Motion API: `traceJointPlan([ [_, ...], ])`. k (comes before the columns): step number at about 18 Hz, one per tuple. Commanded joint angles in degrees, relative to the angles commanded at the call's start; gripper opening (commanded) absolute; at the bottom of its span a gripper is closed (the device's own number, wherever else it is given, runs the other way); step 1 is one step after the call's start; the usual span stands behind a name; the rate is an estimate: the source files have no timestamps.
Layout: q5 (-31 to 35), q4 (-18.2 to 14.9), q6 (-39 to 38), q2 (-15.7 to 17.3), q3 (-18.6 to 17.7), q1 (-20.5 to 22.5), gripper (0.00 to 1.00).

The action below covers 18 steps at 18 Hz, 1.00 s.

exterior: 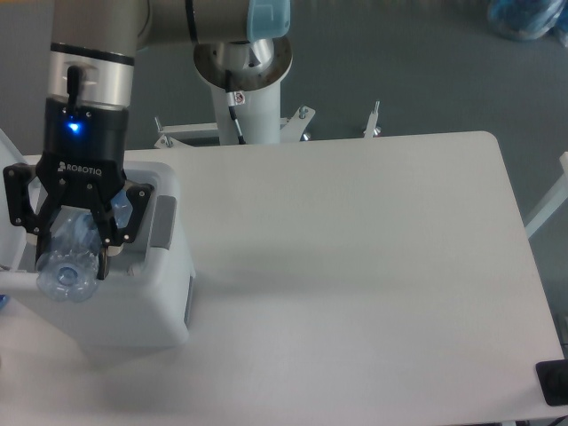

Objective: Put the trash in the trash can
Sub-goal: 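Lower the bottle into the bin, open the gripper, rise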

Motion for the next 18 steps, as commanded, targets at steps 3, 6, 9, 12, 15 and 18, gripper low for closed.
traceJointPlan([
  [3,0.0,0.0,0.1,0.2,-0.9,0.0,0.89],
  [6,0.0,0.0,1.2,0.1,1.1,0.1,1.0],
  [9,0.0,-0.1,5.9,-0.2,5.3,5.1,1.0],
  [12,0.1,0.0,10.2,-4.6,11.1,8.8,1.0],
  [15,-0.1,-0.1,15.7,-7.1,14.5,12.6,1.0],
  [18,-0.3,-0.8,30.7,-7.4,12.8,16.4,1.0],
])
